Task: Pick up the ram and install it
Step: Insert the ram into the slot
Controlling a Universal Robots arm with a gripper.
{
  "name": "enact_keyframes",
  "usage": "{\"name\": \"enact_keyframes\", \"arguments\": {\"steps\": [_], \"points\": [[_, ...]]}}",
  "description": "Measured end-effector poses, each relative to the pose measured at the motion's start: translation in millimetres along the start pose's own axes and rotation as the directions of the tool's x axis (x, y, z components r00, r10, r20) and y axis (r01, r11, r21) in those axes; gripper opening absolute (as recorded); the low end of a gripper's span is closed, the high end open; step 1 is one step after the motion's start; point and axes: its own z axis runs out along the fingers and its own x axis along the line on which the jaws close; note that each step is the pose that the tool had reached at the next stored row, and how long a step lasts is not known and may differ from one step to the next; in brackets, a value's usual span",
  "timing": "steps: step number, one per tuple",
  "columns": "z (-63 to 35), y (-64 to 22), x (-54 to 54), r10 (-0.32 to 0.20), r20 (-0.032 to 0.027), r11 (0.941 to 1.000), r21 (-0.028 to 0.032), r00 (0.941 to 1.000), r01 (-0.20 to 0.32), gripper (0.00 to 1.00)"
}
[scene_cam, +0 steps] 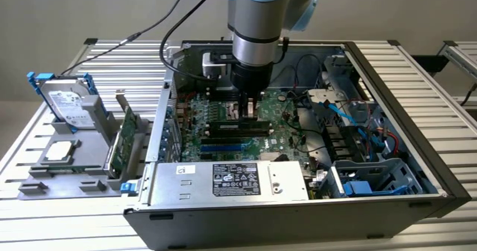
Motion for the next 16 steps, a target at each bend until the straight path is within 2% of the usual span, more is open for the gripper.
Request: {"name": "enact_keyframes", "arguments": {"steps": [11, 16], "points": [[2.2, 0.2, -0.8, 0.012, -0.0055, 0.9999, -0.0003, 0.9999, -0.012, 0.14], [2.3, 1.6, -1.1, 0.011, -0.0057, 0.9999, -0.0003, 0.9999, -0.011, 0.14]]}}
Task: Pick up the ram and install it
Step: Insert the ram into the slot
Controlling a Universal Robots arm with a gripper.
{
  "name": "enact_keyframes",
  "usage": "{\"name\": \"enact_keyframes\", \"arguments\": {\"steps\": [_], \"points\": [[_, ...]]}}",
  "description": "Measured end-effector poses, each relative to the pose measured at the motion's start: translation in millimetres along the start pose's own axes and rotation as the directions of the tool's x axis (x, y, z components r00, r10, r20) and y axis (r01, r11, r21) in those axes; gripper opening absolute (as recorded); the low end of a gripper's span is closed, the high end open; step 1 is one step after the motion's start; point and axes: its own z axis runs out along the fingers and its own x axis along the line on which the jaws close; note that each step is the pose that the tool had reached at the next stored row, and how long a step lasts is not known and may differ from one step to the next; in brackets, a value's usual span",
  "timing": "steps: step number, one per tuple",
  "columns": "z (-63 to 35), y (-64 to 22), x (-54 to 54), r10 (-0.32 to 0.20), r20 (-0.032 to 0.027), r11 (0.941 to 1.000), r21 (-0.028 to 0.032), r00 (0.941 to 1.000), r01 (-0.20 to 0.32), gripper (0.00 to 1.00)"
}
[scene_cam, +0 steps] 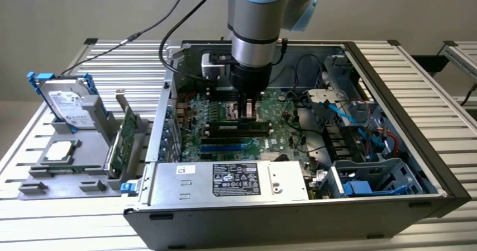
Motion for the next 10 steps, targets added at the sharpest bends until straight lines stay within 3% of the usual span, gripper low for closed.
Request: {"name": "enact_keyframes", "arguments": {"steps": [6, 10], "points": [[0.3, 0.1, -0.3, -0.003, -0.002, 1.0, 0.0003, 1.0, 0.003, 0.14], [1.4, 0.1, -0.6, -0.003, -0.0066, 1.0, 0.0003, 1.0, 0.003, 0.14]]}}
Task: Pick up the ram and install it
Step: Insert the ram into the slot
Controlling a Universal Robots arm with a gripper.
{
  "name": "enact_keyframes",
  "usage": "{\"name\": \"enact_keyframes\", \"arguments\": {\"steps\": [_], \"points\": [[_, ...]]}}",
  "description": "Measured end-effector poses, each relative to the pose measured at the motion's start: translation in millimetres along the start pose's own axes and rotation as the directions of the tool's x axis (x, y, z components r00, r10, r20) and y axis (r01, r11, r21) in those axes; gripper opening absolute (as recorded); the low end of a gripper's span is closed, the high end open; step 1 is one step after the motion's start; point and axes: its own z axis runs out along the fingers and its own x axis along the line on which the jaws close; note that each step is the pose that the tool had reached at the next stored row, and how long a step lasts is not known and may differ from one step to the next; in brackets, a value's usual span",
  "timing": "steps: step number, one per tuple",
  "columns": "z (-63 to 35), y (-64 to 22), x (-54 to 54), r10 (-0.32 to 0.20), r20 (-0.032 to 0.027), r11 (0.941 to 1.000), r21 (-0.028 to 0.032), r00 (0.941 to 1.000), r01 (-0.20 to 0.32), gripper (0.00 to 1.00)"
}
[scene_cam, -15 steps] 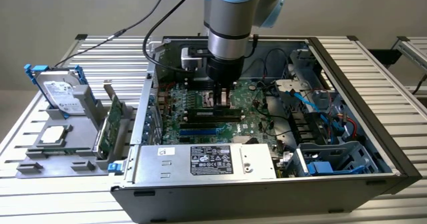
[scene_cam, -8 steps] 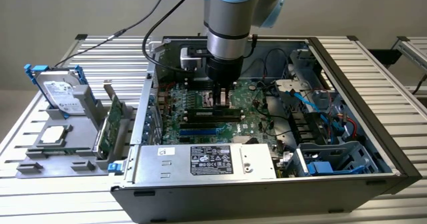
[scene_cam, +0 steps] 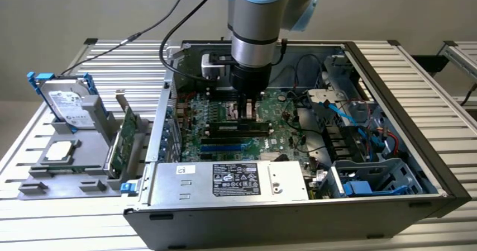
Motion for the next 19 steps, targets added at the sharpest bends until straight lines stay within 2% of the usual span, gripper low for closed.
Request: {"name": "enact_keyframes", "arguments": {"steps": [5, 10, 16, 19], "points": [[0.9, 0.0, -1.2, 0.0, -0.0051, 1.0, 0.0001, 1.0, 0.0, 0.14], [0.9, 0.3, -1.9, -0.001, -0.0068, 1.0, 0.0013, 1.0, 0.001, 0.14], [1.0, 1.6, -2.4, 0.0, -0.0072, 0.9999, 0.0122, 1.0, 0.0, 0.14], [1.1, 3.4, -2.5, 0.0, -0.0081, 0.9999, 0.0145, 1.0, 0.0, 0.14]]}}
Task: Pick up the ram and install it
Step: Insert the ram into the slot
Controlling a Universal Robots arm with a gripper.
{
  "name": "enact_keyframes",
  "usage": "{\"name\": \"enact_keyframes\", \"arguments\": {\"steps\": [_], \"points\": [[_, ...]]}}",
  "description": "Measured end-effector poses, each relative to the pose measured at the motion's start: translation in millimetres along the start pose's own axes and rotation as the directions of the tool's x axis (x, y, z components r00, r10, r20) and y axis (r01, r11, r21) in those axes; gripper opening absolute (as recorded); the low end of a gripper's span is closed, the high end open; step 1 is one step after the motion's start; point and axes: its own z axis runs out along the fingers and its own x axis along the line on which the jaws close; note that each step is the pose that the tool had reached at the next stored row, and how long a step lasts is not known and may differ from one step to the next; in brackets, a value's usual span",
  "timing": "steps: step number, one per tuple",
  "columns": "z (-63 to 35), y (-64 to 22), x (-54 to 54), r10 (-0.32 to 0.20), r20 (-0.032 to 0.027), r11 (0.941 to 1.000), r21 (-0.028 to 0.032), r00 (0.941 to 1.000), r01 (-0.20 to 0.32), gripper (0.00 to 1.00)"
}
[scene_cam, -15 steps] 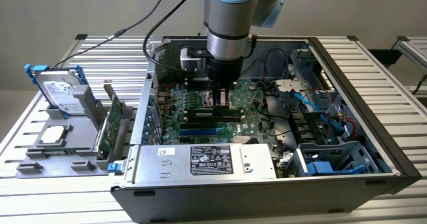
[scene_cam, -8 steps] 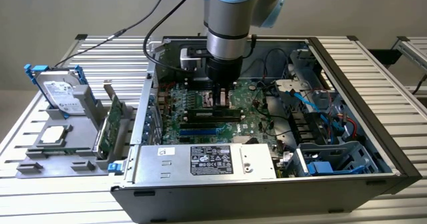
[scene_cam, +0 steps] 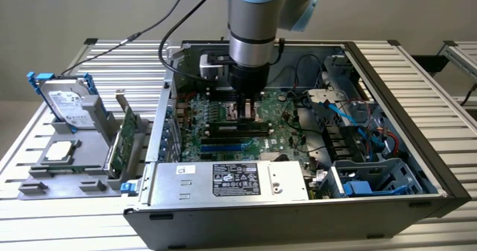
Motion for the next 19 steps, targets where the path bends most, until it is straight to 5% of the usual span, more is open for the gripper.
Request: {"name": "enact_keyframes", "arguments": {"steps": [19], "points": [[3.8, 0.4, -2.8, 0.001, -0.0109, 1.0, 0.0054, 0.9999, -0.001, 0.14]]}}
